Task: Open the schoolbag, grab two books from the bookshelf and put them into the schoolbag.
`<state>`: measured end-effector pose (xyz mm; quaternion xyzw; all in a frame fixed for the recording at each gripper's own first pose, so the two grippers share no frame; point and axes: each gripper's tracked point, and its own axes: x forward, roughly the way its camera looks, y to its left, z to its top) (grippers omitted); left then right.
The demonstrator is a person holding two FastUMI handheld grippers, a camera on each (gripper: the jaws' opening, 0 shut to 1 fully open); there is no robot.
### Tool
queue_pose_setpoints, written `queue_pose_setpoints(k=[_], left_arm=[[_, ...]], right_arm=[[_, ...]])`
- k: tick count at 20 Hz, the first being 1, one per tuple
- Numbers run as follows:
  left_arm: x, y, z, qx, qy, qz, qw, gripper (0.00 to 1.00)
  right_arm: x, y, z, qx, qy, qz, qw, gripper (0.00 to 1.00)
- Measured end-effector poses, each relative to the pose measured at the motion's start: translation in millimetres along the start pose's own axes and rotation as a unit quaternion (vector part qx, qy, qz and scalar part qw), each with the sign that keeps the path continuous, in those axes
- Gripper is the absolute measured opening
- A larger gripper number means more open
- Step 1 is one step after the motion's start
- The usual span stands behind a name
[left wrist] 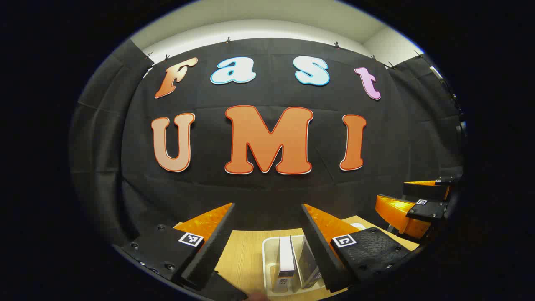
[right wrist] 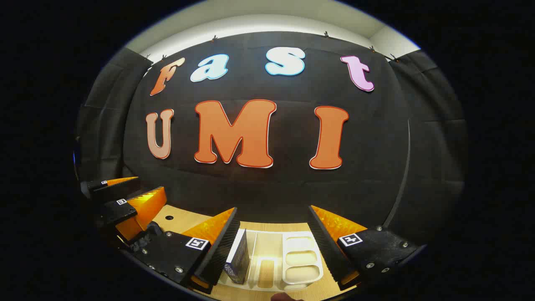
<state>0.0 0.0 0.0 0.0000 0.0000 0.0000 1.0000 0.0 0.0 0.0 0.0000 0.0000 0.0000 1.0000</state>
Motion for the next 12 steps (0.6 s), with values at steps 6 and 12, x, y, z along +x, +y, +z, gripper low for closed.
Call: queue_pose_setpoints(k=[6,12], left_arm=[[-2.0,-2.9,-9.6,0.021,0.002,0.002,1.0,0.96],[-5.7,0.6,-23.2,0.027,0.009,0.007,1.0,0.98]], right_arm=[[1.2,-6.7,-3.2,-0.009,-0.002,-0.011,1.0,0.97],[0.4,4.3,-11.2,-0.002,0.007,0.004,1.0,0.97]])
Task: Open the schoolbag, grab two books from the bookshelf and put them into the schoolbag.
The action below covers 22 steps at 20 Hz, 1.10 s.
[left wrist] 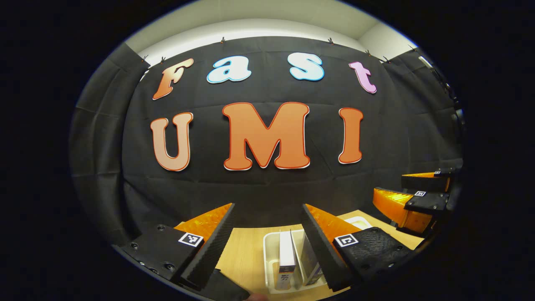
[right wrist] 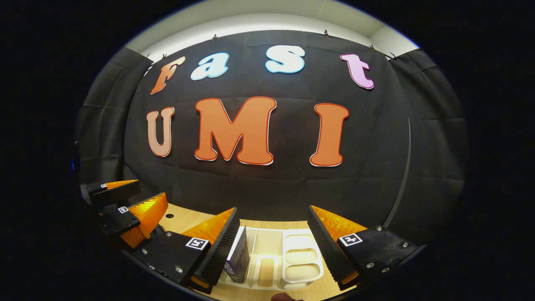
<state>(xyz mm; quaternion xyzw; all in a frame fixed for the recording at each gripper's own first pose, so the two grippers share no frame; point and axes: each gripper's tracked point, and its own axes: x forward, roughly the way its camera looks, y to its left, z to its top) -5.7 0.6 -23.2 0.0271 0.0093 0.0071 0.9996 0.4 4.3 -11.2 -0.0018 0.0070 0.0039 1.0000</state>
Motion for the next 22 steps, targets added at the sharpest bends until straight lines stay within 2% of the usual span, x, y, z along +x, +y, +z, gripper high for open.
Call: queue_pose_setpoints(k=[3,11,17,22], left_arm=[[-2.0,6.1,-5.3,-0.001,0.002,0.005,1.0,0.99],[-6.0,16.5,-0.8,0.01,-0.01,0.005,1.0,0.99],[-13.7,18.1,3.9,0.041,-0.019,0.01,0.999,0.99],[-21.4,15.3,-13.4,0.084,-0.007,0.015,0.996,0.98]], right_arm=[[-1.8,4.1,-11.0,-0.01,0.012,-0.001,1.0,0.97],[-3.8,13.8,-6.4,-0.007,0.008,0.002,1.0,0.97],[0.6,8.5,-2.5,-0.01,0.002,0.001,1.0,0.97],[7.0,2.0,3.7,-0.02,-0.009,0.001,1.0,0.97]])
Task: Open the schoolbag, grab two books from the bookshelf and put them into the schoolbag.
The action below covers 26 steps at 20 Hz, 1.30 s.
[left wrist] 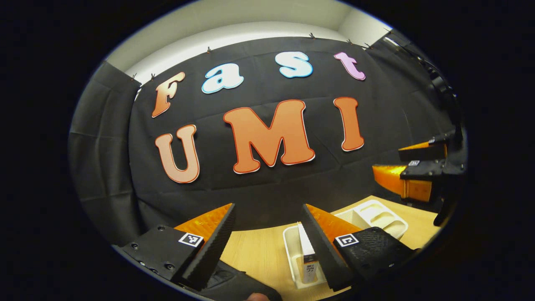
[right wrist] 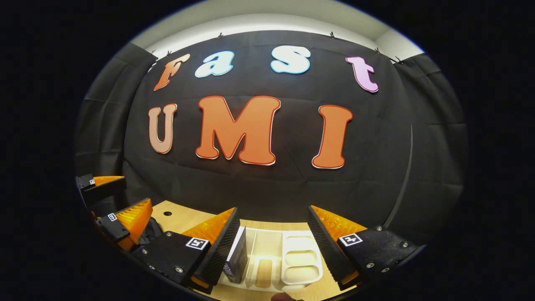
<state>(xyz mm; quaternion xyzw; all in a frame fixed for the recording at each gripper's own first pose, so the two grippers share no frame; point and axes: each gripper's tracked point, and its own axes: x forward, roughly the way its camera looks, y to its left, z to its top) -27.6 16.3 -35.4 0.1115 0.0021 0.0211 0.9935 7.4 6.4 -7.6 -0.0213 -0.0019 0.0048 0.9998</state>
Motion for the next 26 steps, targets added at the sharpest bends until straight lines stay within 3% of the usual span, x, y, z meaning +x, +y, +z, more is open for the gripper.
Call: queue_pose_setpoints(k=[7,13,22,23,26], left_arm=[[-16.9,-8.9,-58.4,0.086,0.049,0.011,0.995,0.99],[-40.8,-13.9,-110.3,0.144,0.105,0.024,0.984,0.98],[-66.6,-14.8,-196.9,0.247,0.187,0.026,0.95,0.98],[-68.5,-15.6,-203.8,0.255,0.194,0.024,0.947,0.94],[-77.8,-16.0,-232.9,0.272,0.22,0.018,0.937,0.98]], right_arm=[[6.5,1.3,-6.7,-0.008,-0.002,0.023,1.0,0.97],[12.5,-3.3,-18.5,-0.004,0.004,0.041,0.999,0.97],[16.4,-4.8,-34.6,0.005,0.015,0.06,0.998,0.97],[15.7,-4.4,-35.3,0.001,0.014,0.062,0.998,0.97],[13.6,-6.6,-33.7,-0.001,0.011,0.063,0.998,0.97]])
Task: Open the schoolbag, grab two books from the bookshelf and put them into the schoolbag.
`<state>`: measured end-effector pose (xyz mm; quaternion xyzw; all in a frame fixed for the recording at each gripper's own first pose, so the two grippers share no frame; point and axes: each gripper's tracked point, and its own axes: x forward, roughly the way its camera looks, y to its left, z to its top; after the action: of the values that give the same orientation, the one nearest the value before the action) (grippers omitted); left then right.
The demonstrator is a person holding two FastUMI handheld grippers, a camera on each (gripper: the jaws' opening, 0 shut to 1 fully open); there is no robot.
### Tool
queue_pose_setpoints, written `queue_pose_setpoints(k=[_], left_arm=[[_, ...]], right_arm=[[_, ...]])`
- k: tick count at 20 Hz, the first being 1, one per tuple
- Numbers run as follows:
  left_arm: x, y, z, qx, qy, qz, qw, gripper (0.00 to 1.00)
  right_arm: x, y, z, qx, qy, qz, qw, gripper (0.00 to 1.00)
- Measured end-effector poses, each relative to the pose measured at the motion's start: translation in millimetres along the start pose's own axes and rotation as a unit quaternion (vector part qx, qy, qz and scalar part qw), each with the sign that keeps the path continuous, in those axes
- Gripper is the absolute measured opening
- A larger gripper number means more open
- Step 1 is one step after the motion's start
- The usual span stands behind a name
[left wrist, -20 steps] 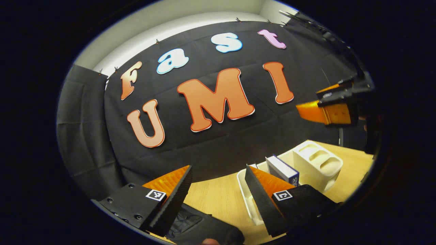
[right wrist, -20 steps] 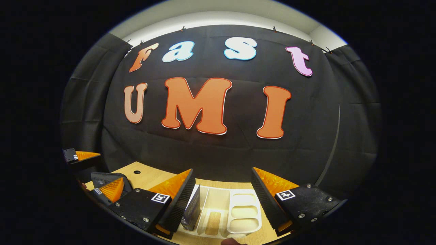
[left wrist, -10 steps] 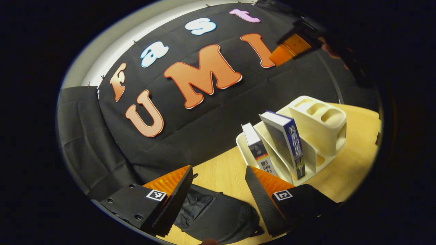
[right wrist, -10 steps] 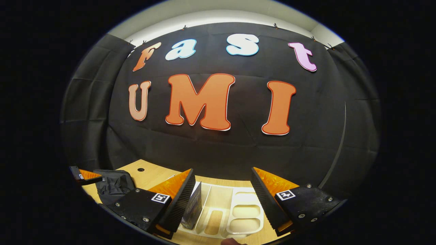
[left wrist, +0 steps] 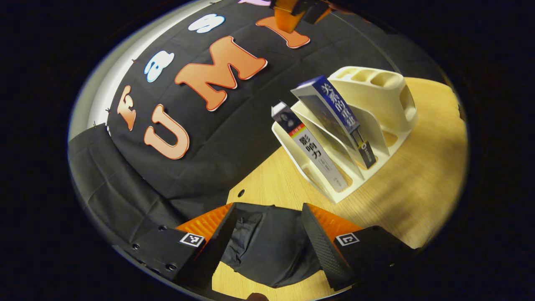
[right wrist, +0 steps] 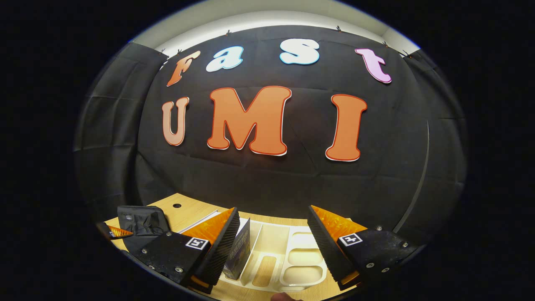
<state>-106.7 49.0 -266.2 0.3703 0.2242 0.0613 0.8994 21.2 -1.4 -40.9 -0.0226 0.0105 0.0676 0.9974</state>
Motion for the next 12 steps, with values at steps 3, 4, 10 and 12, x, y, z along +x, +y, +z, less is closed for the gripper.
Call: queue_pose_setpoints(k=[3,4,10,12], left_arm=[[3.6,-12.4,-18.9,0.01,0.024,-0.007,1.0,0.98],[3.7,-12.5,-24.2,0.012,0.03,-0.008,0.999,0.98],[8.6,-18.5,-54.3,0.027,0.063,-0.005,0.998,0.98],[13.2,-19.1,-63.7,0.032,0.074,-0.002,0.997,0.98]], right_arm=[[-3.7,0.1,-3.5,0.013,0.004,0.003,1.0,0.97],[-4.6,0.2,-4.4,0.011,0.005,0.002,1.0,0.97],[-6.0,-4.0,-4.1,0.007,0.004,0.0,1.0,0.97],[-5.7,-5.0,-4.4,0.007,0.004,0.0,1.0,0.97]])
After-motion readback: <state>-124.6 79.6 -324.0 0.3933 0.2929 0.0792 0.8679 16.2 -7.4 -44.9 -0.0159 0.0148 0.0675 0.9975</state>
